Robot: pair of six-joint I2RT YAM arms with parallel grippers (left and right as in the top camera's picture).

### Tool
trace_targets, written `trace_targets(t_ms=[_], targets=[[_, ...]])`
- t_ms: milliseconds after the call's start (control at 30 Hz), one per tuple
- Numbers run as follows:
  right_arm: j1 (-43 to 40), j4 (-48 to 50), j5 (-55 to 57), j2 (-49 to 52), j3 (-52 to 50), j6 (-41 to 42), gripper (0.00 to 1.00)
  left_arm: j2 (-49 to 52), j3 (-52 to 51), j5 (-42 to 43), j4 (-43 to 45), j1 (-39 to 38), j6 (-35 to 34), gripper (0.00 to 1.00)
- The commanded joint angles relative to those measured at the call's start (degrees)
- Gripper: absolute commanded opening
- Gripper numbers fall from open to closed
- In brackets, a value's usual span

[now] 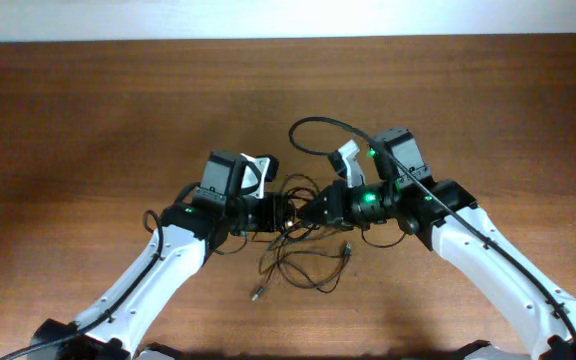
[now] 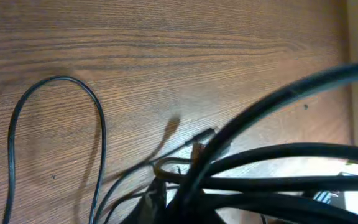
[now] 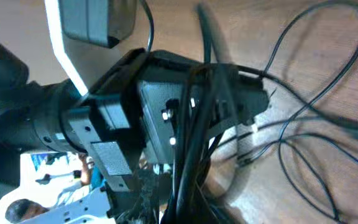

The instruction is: Untangle cables

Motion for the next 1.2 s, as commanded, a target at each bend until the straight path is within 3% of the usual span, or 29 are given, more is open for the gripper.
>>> trace_targets(t_ms=[0, 33, 67, 100, 133, 167, 200, 233, 300, 333, 367, 400, 433, 500, 567, 600, 633, 667, 733, 767, 800, 833, 967, 1067, 1167], targets=[[0.00, -2.05, -3.52, -1.36, 1.20, -4.52, 0.09, -0.39, -0.39, -18.93, 0.00, 0.50, -16.85, 0.00], [0.00, -4.55, 0.50, -1.36, 1.20, -4.79, 0.10, -0.39, -0.39, -18.75, -0.13, 1.18, -20.83, 0.02], [0.00, -5.53, 0.74, -1.36, 1.20, -10.08, 0.07, -0.39, -0.39, -18.95, -0.37, 2.43, -19.67, 0.07], [0.00, -5.51, 0.59, -1.36, 1.20, -15.10, 0.04, -0.39, -0.39, -17.14, -0.24, 2.93, -15.15, 0.07], [-0.07, -5.38, 0.55, -1.36, 1.20, -22.29, 0.04, -0.39, -0.39, -11.58, -0.11, 3.19, -6.54, 0.04], [-0.13, -2.97, 0.55, -1.36, 1.20, -23.41, 0.04, -0.39, -0.39, -2.99, -1.14, 3.23, 2.75, 0.04], [-0.11, 1.27, -1.01, -1.36, 1.20, -23.41, 0.15, -0.39, -0.39, 3.41, -4.33, 3.23, 6.29, 0.02], [-0.11, 4.28, -0.57, -1.36, 1.20, -23.41, 0.31, -0.39, -0.39, 4.68, -6.16, 3.21, 7.37, 0.00], [-0.13, 5.70, 7.45, -1.36, 1.20, -23.12, 0.76, -0.39, -0.39, 4.59, -6.69, 3.26, 5.66, 0.00], [-0.11, 2.95, 14.86, -1.36, 1.20, -20.48, 0.79, -0.39, -0.39, 4.63, -5.68, 3.63, -1.49, 0.00], [-0.11, -1.03, 24.87, -1.36, 1.20, -15.80, 0.70, -0.42, -0.39, 4.70, -4.63, 4.42, -8.90, 0.00], [-0.09, -5.51, 32.94, -1.31, 1.20, -10.78, 0.30, -0.42, -0.39, 4.94, -3.87, 5.33, -14.51, 0.00], [0.00, -8.98, 38.01, -0.92, 1.20, -9.42, 0.08, -0.39, -0.39, 12.07, -0.11, 6.51, -16.79, 0.00], [-0.07, -12.20, 46.16, 0.35, 1.20, -9.40, 0.07, -0.39, -0.39, 23.67, 6.58, 6.60, -15.63, 0.00], [-0.13, -12.63, 54.27, 2.12, 1.20, -9.16, 0.12, -0.39, -0.39, 38.03, 10.69, 6.60, -7.28, 0.01], [-0.22, -11.96, 54.38, 2.40, 1.20, -9.18, 0.12, -0.39, -0.39, 40.63, 10.60, 6.60, -3.89, 0.00], [-0.24, -11.98, 50.99, 2.16, 1.20, -9.31, 0.12, -0.39, -0.39, 37.22, 10.54, 6.60, -3.80, 0.00], [-0.57, -11.93, 41.72, 1.46, 1.20, -10.60, 0.30, -0.39, -0.39, 29.42, 10.14, 6.62, -5.70, 0.00], [-1.51, -12.26, 27.89, -1.07, 1.20, -13.70, 0.52, -0.39, -0.39, 9.70, 6.54, 6.60, -21.05, 0.00], [-1.51, -12.13, 23.32, -2.29, 1.20, -15.32, 0.56, -0.39, -0.39, 5.51, 6.03, 6.60, -24.20, 0.00], [-1.51, -12.15, 20.90, -3.50, 1.20, -17.49, 0.77, -0.39, -0.39, 2.32, 6.32, 6.62, -27.36, 0.00], [-1.51, -12.46, 19.06, -3.63, 1.20, -17.86, 0.90, -0.39, -0.39, -0.83, 6.47, 6.60, -31.36, 0.00], [0.96, -12.15, 17.16, -3.15, 1.16, -17.86, 0.90, -0.39, -0.39, -6.36, 6.47, 6.60, -42.40, 0.00], [4.13, -11.50, 19.67, -0.68, 1.14, -15.41, 0.88, -0.39, -0.39, -5.51, 6.49, 6.60, -46.51, 0.00], [7.37, -7.06, 28.48, 5.05, 1.11, -8.96, 0.78, -0.39, -0.39, -0.37, 6.38, 6.58, -48.11, 0.00]])
